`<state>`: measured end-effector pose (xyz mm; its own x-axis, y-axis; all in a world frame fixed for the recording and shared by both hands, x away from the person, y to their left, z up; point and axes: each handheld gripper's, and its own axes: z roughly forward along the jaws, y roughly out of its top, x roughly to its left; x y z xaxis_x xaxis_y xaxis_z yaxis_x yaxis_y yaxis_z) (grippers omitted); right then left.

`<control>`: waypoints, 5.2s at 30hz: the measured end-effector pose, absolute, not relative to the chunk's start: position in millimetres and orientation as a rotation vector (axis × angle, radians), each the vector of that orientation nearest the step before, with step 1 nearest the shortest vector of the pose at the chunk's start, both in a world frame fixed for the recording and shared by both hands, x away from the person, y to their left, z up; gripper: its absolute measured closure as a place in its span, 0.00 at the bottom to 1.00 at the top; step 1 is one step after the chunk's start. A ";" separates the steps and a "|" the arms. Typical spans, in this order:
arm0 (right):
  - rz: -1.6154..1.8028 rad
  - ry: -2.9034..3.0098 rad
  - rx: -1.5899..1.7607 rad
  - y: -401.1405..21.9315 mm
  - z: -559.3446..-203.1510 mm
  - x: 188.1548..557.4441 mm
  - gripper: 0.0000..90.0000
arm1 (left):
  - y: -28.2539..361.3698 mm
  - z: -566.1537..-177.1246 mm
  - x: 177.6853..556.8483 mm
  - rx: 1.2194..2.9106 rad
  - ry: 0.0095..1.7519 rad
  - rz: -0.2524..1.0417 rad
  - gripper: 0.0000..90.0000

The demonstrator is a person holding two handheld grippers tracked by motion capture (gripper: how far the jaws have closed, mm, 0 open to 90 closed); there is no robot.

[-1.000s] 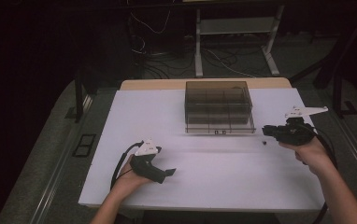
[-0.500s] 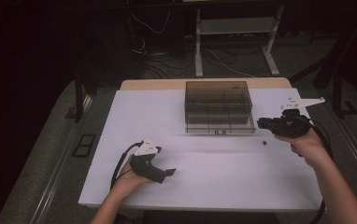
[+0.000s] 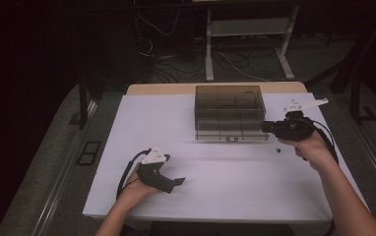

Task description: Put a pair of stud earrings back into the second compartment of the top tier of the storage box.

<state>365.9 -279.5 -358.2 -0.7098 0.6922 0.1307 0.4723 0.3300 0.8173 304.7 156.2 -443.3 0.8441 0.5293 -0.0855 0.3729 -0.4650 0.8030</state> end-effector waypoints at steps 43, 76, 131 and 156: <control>1.301 2.455 0.994 -203.4 -372.5 390.9 0.87 | 157.0 -443.4 304.3 2.110 0.656 0.214 0.00; 1.342 2.451 1.028 -214.5 -366.9 384.3 0.61 | 157.5 -443.6 305.6 2.114 0.648 0.217 0.00; 1.327 2.364 1.112 -323.5 -381.8 344.1 0.38 | 157.4 -442.8 304.5 2.112 0.654 0.222 0.00; 1.153 2.428 1.146 -333.5 -420.2 354.8 0.55 | 156.1 -443.7 304.9 2.108 0.653 0.217 0.00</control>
